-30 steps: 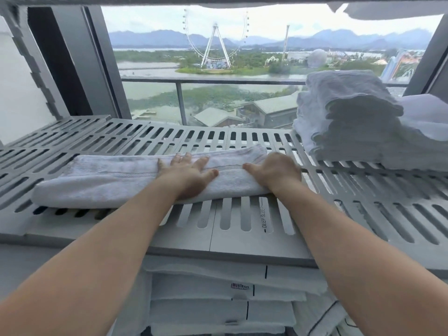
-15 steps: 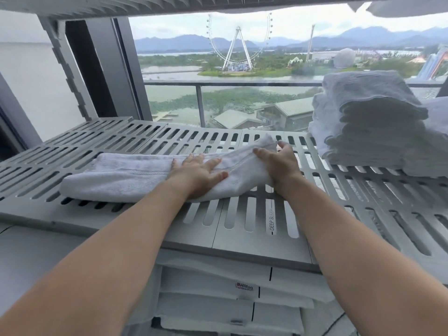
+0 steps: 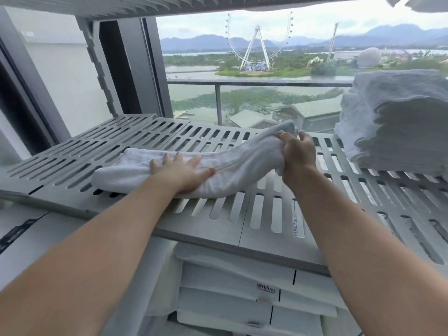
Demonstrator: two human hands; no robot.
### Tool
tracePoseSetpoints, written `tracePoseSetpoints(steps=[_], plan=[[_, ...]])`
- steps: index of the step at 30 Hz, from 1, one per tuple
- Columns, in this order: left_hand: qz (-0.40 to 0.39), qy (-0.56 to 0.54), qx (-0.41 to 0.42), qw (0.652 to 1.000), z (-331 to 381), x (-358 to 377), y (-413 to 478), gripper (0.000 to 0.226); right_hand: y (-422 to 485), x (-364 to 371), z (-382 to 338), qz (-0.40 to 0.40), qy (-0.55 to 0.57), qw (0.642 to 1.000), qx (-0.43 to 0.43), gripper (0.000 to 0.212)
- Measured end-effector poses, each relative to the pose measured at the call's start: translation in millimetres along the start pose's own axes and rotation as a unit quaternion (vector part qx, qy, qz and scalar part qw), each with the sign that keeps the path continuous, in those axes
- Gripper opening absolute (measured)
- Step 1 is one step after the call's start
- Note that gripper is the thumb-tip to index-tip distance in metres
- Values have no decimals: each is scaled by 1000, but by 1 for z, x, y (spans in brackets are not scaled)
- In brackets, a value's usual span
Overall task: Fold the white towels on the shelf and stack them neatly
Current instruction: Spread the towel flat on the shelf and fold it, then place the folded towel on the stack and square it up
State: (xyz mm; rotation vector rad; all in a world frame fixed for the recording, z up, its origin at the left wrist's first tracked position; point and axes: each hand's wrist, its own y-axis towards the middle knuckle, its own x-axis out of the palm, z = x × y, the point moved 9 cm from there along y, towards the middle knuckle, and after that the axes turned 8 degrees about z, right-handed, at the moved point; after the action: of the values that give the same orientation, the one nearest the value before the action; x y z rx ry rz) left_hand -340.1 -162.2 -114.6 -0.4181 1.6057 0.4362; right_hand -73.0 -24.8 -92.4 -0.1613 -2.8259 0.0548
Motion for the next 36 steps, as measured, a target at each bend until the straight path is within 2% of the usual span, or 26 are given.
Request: tracePoseSetpoints(steps=[4, 7, 9, 11, 15, 19, 21, 23, 25, 30, 32, 36], plan=[[-11, -79, 74, 994, 2, 6, 5, 84, -17, 38, -13, -36, 48, 998, 1, 50], [5, -105, 137, 985, -28, -12, 14, 87, -30, 77, -25, -71, 15, 997, -21, 33], [35, -47, 129, 990, -61, -12, 20, 94, -41, 105, -28, -77, -26, 996, -46, 37], [24, -46, 127, 991, -80, 1, 20, 93, -56, 135, -26, -79, -72, 992, -71, 47], [52, -128, 195, 971, -89, 6, 29, 69, -81, 192, -3, -111, -151, 980, -70, 67], [65, -238, 219, 944, -131, 3, 44, 50, -94, 227, 16, -104, -228, 963, -95, 64], [34, -365, 202, 908, -146, 7, 48, 46, -101, 240, 25, -99, -249, 957, -111, 57], [25, -476, 142, 868, -156, 8, 52, 47, -108, 253, 34, -98, -272, 950, -120, 59], [25, -538, 116, 834, -161, 7, 52, 58, -116, 265, 39, -96, -315, 933, -147, 66], [30, -686, 103, 720, -171, 9, 54, 81, -138, 292, 48, -116, -435, 866, -216, 68], [21, -710, 99, 697, -172, 12, 55, 90, -142, 297, 51, -120, -480, 837, -233, 68], [7, -728, 81, 681, -172, 17, 60, 99, -157, 317, 52, -138, -568, 765, -270, 58]])
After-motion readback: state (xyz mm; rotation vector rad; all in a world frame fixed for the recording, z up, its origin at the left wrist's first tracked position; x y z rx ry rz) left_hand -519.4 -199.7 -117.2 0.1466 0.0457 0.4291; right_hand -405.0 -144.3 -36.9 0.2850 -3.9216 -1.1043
